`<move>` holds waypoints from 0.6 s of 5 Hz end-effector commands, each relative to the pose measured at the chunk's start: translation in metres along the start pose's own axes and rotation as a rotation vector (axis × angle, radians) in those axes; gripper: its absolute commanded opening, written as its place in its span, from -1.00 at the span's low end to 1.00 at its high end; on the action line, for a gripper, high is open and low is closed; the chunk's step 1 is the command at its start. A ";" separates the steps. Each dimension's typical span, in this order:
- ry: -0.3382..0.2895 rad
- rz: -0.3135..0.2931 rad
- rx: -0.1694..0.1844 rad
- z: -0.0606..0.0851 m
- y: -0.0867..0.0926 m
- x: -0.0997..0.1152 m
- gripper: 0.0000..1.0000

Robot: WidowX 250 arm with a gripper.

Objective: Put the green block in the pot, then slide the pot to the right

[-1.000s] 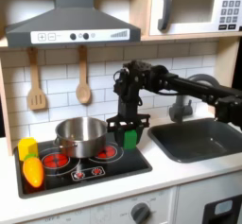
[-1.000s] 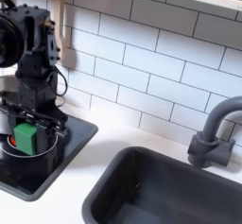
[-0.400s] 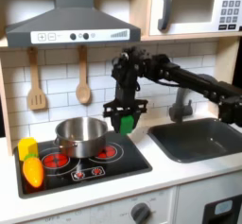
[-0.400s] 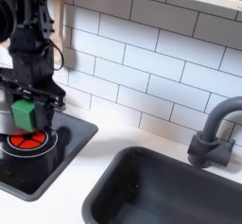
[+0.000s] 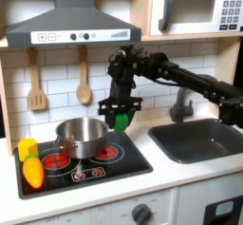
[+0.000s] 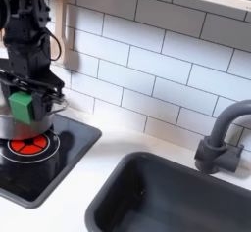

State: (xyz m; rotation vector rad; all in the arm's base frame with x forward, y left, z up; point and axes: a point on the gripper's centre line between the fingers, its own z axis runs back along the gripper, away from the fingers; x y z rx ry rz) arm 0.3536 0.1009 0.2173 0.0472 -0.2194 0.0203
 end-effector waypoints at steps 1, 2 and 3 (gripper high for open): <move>-0.068 0.045 0.062 0.002 0.024 0.008 -1.00; -0.091 0.052 0.077 0.002 0.029 0.014 -1.00; -0.139 0.064 0.093 0.005 0.033 0.020 -1.00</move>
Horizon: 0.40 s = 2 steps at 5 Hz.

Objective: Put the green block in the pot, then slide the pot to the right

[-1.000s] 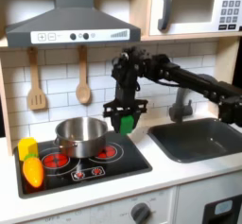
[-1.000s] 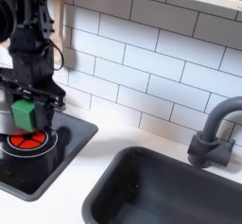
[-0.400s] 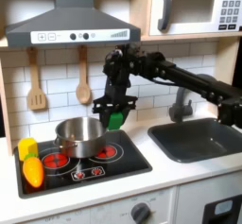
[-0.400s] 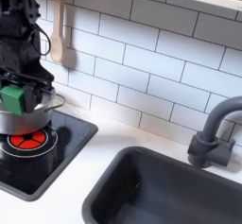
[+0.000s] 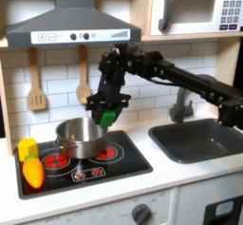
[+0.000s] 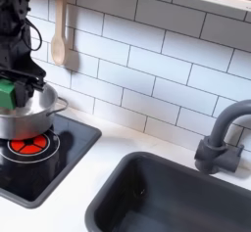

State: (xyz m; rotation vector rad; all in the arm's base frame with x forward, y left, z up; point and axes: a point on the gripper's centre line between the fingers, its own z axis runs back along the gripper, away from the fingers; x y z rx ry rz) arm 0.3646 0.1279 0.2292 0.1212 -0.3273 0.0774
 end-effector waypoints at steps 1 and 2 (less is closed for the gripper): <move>-0.053 0.031 0.025 -0.010 0.008 0.013 -1.00; -0.070 0.053 0.030 -0.011 0.012 0.021 -1.00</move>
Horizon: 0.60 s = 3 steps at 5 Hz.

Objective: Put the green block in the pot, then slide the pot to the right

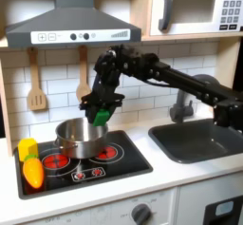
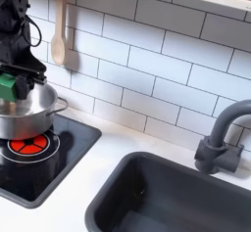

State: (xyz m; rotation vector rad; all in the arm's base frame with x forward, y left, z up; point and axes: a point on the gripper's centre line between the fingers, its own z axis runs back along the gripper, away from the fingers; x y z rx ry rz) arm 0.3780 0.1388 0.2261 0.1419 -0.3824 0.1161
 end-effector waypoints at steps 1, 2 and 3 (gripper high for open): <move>-0.017 0.022 0.015 -0.010 0.006 0.013 -1.00; -0.026 0.029 0.017 -0.014 0.010 0.017 -1.00; -0.024 0.023 0.015 -0.017 0.008 0.019 -1.00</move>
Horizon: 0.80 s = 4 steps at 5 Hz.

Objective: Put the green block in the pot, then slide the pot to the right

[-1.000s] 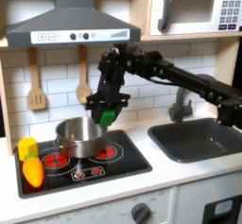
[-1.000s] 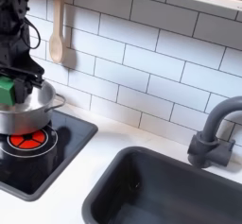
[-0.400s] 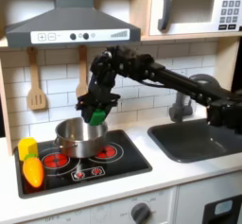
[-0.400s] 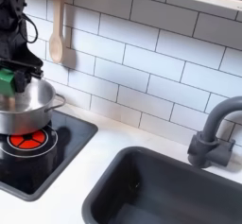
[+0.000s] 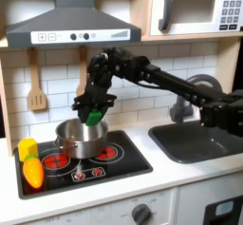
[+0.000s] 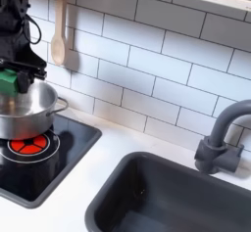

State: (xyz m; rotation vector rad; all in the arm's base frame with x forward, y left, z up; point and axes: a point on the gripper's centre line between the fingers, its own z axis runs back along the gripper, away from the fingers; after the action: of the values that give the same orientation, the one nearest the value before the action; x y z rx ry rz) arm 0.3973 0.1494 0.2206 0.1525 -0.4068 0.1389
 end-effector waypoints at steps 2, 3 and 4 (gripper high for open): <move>0.030 -0.017 0.011 -0.010 0.004 0.001 1.00; 0.030 -0.019 0.015 -0.009 0.005 0.000 1.00; 0.049 -0.026 0.019 -0.014 0.004 -0.002 1.00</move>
State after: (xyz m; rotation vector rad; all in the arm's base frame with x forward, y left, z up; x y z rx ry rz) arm 0.3997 0.1583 0.2105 0.1774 -0.3606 0.1267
